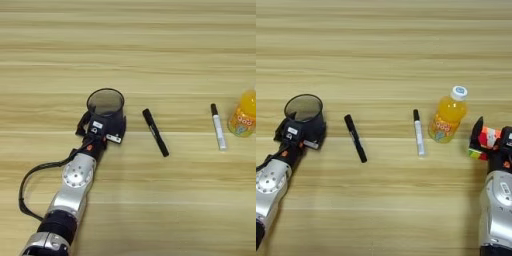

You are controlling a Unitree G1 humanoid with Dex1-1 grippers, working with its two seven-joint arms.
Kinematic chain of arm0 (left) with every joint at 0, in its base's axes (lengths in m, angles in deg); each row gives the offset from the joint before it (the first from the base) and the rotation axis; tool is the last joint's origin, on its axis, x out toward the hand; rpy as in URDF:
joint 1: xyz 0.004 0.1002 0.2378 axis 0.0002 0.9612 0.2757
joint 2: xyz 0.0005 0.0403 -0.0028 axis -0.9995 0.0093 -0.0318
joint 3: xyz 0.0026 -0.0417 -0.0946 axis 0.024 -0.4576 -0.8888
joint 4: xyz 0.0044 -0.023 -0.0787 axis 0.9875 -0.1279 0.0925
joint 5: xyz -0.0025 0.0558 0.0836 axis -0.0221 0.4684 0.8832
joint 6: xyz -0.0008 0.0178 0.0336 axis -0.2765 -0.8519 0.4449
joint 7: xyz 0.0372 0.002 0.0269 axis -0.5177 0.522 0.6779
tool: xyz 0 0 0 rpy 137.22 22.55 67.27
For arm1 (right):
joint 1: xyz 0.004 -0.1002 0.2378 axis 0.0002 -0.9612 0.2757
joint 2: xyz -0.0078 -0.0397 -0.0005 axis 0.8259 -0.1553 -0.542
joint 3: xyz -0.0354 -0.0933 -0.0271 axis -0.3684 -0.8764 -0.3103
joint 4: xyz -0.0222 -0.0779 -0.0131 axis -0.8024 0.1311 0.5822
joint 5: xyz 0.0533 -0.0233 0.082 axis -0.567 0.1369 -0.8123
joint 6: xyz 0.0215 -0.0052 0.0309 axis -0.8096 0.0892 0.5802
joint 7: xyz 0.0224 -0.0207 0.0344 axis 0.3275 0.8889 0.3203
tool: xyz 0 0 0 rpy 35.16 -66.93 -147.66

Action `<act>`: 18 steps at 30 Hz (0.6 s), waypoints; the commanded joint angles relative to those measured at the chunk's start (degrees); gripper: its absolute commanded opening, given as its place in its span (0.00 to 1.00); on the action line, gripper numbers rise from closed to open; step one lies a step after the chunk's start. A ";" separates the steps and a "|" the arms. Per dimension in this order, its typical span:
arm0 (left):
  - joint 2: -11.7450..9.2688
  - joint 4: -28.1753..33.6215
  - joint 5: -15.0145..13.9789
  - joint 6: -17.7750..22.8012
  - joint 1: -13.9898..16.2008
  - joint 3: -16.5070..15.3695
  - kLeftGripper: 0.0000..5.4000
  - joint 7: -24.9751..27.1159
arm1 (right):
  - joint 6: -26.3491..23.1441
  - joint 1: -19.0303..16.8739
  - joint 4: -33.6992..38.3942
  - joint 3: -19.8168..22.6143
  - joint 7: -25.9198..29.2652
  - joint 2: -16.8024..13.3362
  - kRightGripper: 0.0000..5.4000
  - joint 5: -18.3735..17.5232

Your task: Move the objects on the table

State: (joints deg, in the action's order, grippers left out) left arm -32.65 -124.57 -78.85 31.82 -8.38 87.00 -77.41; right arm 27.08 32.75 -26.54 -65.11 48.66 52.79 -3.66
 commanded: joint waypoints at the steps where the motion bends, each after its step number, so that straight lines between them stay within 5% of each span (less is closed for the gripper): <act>1: 0.36 1.85 -0.93 -0.62 -0.64 0.10 0.89 1.70 | 0.20 -0.40 0.65 0.07 -0.28 0.26 1.00 -0.15; 8: 3.84 6.61 -0.79 2.77 -4.17 2.53 0.89 4.26 | 0.36 -0.05 0.10 -0.02 -0.23 0.14 1.00 -0.20; 18: 13.77 1.69 1.31 5.37 -10.77 9.95 0.88 5.83 | 0.05 -0.73 1.90 -0.49 -0.84 1.03 1.00 0.05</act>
State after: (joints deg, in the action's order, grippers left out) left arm -22.18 -121.09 -78.61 36.54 -18.37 95.03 -72.05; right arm 27.17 32.57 -26.27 -65.16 48.20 53.05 -3.67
